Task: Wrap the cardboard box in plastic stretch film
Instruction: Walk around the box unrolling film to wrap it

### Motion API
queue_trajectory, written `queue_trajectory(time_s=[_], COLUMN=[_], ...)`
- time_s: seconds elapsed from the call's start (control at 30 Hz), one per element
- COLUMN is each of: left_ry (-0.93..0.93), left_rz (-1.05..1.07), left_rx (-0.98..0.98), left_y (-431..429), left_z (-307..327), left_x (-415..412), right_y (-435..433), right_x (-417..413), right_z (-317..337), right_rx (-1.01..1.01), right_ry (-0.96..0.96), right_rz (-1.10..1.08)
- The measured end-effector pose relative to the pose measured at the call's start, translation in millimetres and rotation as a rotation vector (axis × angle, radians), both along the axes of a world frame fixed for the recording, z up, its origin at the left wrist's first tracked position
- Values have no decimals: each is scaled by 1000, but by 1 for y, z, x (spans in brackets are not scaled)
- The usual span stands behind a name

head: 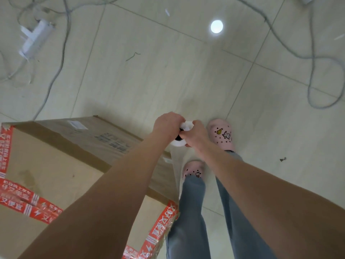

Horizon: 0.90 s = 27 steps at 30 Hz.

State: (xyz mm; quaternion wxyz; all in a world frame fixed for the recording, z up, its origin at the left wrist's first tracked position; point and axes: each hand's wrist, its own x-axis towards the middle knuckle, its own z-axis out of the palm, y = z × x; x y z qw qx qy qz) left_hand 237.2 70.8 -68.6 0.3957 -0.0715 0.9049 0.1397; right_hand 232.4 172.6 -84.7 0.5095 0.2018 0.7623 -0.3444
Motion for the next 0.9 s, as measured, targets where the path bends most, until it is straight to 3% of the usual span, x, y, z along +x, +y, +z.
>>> queue_trajectory(time_s=[0.23,0.37,0.47,0.53,0.77,0.9], left_ry=[-62,-73,-122,-161,-17,-31], left_rz=[638,1017,1199,1171,665,705], left_rx=[48,97,139,129,-50,-73], left_y=[-24,-36,-46,-53,-71,-77], left_z=[-5,-7,-11,-12,-11,-12], left_x=[-9,-5,-4,-7,-38,-40], right_y=[-22,-34,-49,-60,-78,-84], right_x=[-30,-39,-53,-63,-77,-88], right_z=[-2,-2,-2,-2,0,5], right_rx=[62,31,8,21,46,49], right_ry=[144,4,43,103,107,187], right_rz=[102,55,146,280,497,599])
